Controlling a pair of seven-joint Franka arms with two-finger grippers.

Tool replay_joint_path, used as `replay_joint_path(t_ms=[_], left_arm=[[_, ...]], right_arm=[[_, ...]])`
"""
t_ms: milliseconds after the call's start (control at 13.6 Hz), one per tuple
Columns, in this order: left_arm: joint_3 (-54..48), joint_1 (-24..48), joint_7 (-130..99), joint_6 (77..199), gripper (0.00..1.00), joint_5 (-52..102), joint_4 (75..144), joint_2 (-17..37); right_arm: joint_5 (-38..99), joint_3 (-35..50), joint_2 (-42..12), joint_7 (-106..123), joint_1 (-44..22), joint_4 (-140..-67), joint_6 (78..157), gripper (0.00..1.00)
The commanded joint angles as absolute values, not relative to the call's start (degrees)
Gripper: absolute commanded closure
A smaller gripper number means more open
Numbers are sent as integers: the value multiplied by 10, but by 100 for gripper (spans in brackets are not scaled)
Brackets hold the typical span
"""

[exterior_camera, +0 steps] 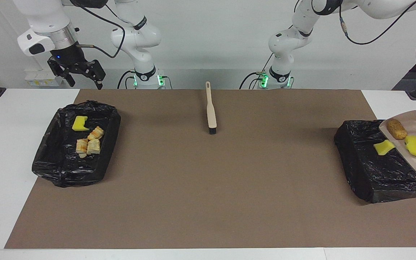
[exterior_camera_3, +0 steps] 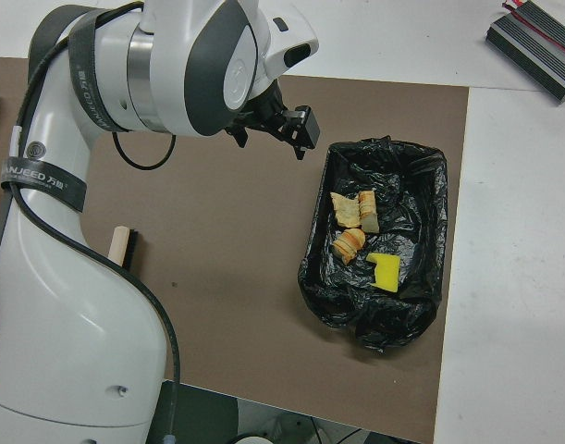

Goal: Sweep and dump trash in bin
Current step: 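Tilt the dustpan over the near bin with the left gripper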

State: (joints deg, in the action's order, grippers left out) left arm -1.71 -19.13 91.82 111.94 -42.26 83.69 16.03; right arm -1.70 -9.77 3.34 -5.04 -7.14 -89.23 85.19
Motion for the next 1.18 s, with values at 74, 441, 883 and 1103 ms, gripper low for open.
replay_joint_path(t_ms=[74, 441, 883, 1103], left_arm=[[-11, -182, 877, 1107, 100, -475, 846, 163], [-12, -160, 881, 1043, 100, -519, 830, 136], [-23, -59, 870, 949, 100, -370, 874, 100], [-24, 1, 784, 955, 100, -273, 920, 93]], right_arm=[[-11, -96, 41, -38, -70, -903, 830, 0], [-12, -91, 40, -40, -75, -905, 834, 0], [-12, -91, 41, -40, -75, -906, 834, 0], [-12, -91, 40, -40, -75, -905, 834, 0]])
